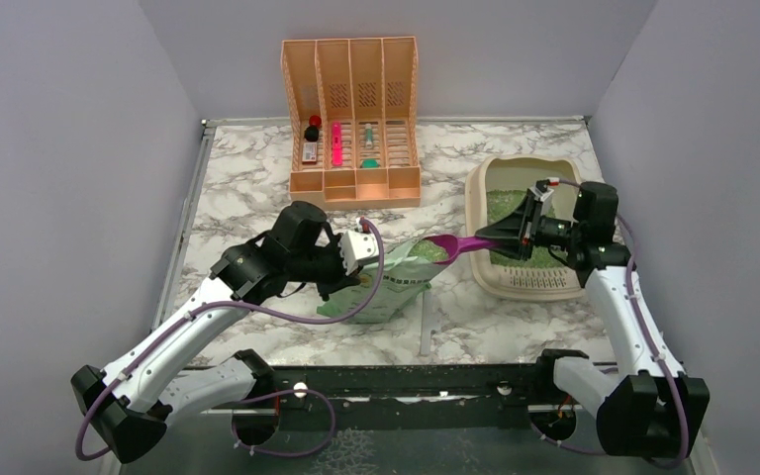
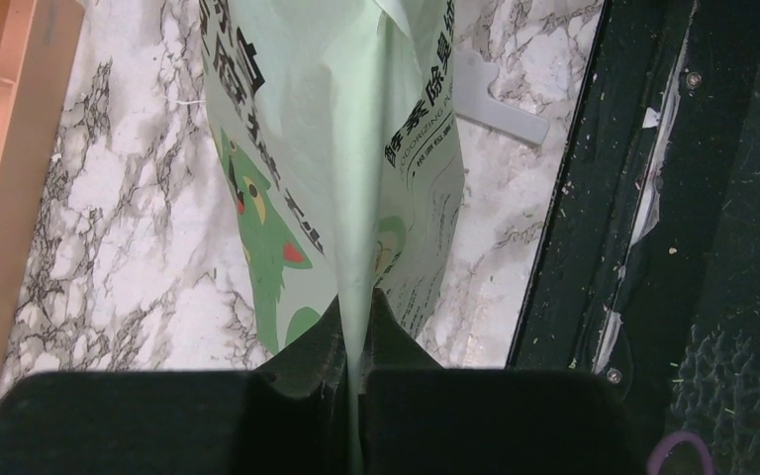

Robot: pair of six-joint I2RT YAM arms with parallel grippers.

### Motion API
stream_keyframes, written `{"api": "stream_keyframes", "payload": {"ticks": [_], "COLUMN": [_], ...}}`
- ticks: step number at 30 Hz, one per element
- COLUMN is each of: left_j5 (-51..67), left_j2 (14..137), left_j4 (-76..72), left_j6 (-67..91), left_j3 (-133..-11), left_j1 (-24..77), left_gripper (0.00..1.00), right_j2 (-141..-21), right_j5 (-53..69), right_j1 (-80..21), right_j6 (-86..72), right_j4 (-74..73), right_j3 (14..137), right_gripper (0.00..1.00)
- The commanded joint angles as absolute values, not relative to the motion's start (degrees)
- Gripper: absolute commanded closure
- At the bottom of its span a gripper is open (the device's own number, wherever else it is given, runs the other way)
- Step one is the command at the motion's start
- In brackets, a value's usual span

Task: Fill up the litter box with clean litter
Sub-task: 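Scoop the cat litter from the cat litter bag.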

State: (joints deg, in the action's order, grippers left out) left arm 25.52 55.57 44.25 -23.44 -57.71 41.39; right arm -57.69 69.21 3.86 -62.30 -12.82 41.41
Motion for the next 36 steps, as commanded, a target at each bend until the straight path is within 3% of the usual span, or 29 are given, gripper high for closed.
{"api": "stream_keyframes", "payload": {"ticks": [1,25,29,36], "left_j5": [29.88,30.37,30.42,30.49], "left_j2": [53.19,54.93,54.84,55.53], "left_j4": [41.25,41.22,41.1,40.81], "left_j6": [-23.66,-23.29,-23.44,-23.55], "left_j3": [-58.88,-59.91,-59.61,-59.94], "left_j1": [41.75,41.75,41.75,41.71], "left_gripper": [1.0,1.0,1.0,1.0], "right_j2": [-58.84,-62.83,-61.93,-61.56], "right_j5": [62.86,53.49,59.59,60.0], "right_j1": [4.57,4.56,2.39,1.58], "right_j6": [-46.66,-27.4,-36.82,-34.13], "right_j4": [-30.96,-52.64,-40.37,-42.72], "right_j3": [50.43,64.63,60.87,58.01], "right_gripper": [0.99,0.99,0.99,0.99]}}
